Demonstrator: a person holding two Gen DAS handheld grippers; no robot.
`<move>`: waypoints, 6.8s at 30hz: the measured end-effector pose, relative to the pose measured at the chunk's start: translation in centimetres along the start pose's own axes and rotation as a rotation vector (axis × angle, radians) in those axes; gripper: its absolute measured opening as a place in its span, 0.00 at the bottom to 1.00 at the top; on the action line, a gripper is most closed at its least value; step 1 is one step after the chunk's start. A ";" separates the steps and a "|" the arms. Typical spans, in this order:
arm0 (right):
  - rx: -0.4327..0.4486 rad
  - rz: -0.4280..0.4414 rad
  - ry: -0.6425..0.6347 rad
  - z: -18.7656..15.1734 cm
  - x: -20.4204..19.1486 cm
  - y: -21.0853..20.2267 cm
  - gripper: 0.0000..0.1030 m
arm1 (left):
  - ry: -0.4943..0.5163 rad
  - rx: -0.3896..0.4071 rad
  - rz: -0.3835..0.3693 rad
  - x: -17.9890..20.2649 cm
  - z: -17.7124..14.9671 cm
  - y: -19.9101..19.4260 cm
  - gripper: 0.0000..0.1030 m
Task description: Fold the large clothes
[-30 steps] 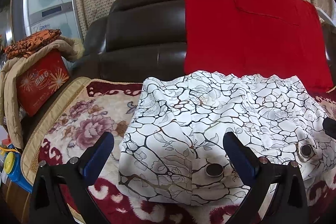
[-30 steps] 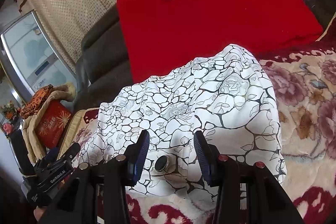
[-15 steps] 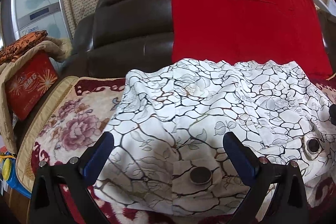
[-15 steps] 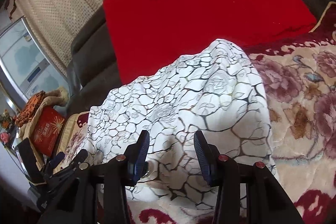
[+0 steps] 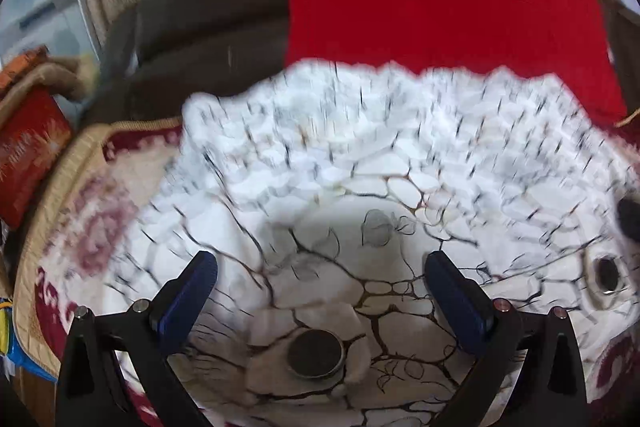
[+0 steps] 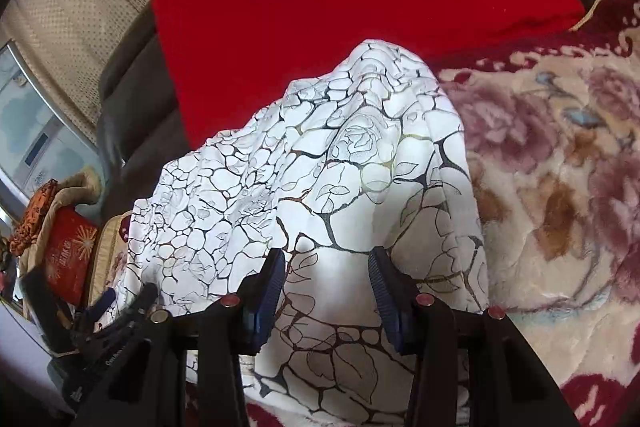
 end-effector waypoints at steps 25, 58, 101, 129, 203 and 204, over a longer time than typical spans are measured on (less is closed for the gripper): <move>0.015 -0.007 0.032 0.1 0.0 0.6 0.49 | -0.525 -0.026 -0.135 -10.1 -10.6 -4.2 1.00; 0.008 0.012 -0.006 0.0 -0.1 0.6 0.49 | -0.779 0.052 -0.308 -9.6 -4.9 0.9 0.67; 0.285 0.302 0.523 7.1 12.8 -8.6 0.41 | 0.519 0.150 -0.183 24.6 3.0 -8.3 0.36; 0.057 0.288 0.474 10.2 8.8 0.4 0.67 | -0.050 0.155 -0.425 7.4 2.7 -4.1 0.80; 0.042 0.068 -0.315 9.5 -9.6 0.5 0.06 | 0.142 0.282 -0.546 10.9 2.1 -5.9 0.80; 0.046 0.060 -0.315 9.9 -9.6 0.6 0.06 | 0.147 0.278 -0.550 10.8 2.1 -5.9 0.80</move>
Point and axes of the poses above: each gripper's, at about its wrist camera, not at the fingertips, and y roughly the way its jaws point, x to its right, z to its top, the point moved 7 cm from there along y, roughly the way its jaws point, and after that the axes turned 8 degrees about y, right-handed, at the moved point
